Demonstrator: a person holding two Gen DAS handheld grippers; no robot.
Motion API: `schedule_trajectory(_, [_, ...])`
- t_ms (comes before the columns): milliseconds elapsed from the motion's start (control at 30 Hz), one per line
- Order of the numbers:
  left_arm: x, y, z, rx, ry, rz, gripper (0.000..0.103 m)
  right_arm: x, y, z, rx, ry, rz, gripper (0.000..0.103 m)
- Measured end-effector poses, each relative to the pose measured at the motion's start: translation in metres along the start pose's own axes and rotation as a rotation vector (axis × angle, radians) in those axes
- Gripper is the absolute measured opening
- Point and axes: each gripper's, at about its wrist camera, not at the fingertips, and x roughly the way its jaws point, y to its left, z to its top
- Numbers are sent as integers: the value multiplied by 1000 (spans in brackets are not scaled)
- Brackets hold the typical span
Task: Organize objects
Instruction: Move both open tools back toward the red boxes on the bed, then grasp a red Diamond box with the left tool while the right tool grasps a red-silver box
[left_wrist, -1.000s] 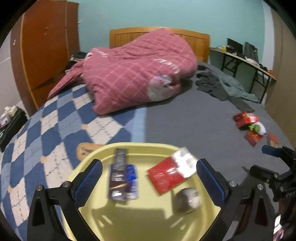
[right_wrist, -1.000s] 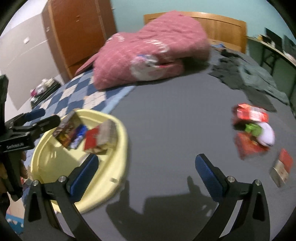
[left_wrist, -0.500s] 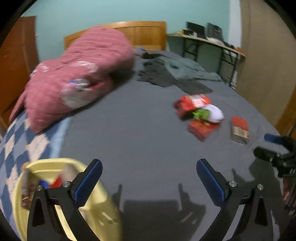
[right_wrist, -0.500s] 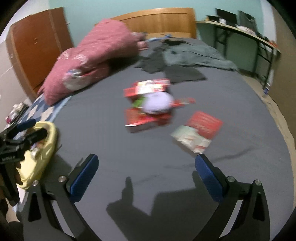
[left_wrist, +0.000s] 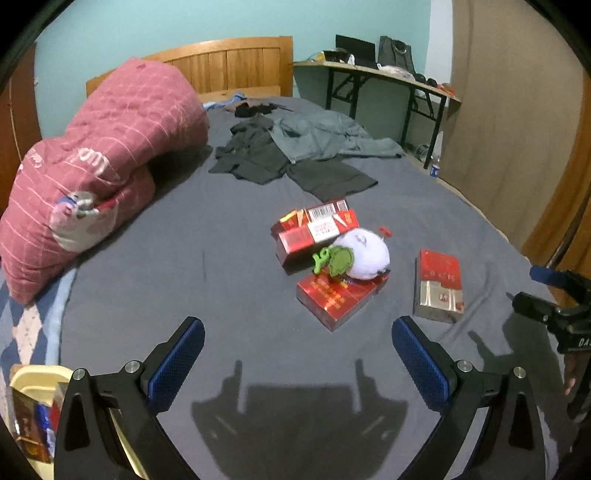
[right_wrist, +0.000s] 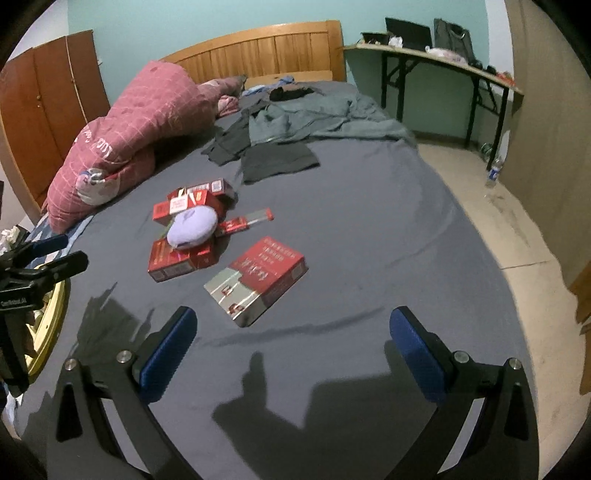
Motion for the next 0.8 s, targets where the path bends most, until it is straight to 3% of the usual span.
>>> schedule_trajectory(200, [47, -4, -6, 44, 49, -42, 103, 29, 16, -10, -49, 21, 40, 103])
schedule_trajectory(400, [81, -2, -7, 43, 67, -75, 103, 57, 22, -3, -205, 24, 85, 103])
schedule_trajectory(633, [125, -8, 0, 145, 81, -135, 103, 79, 8, 9, -322, 39, 209, 103])
schedule_trajectory(800, [150, -8, 17, 191, 100, -242, 103, 91, 15, 14, -392, 58, 256, 103])
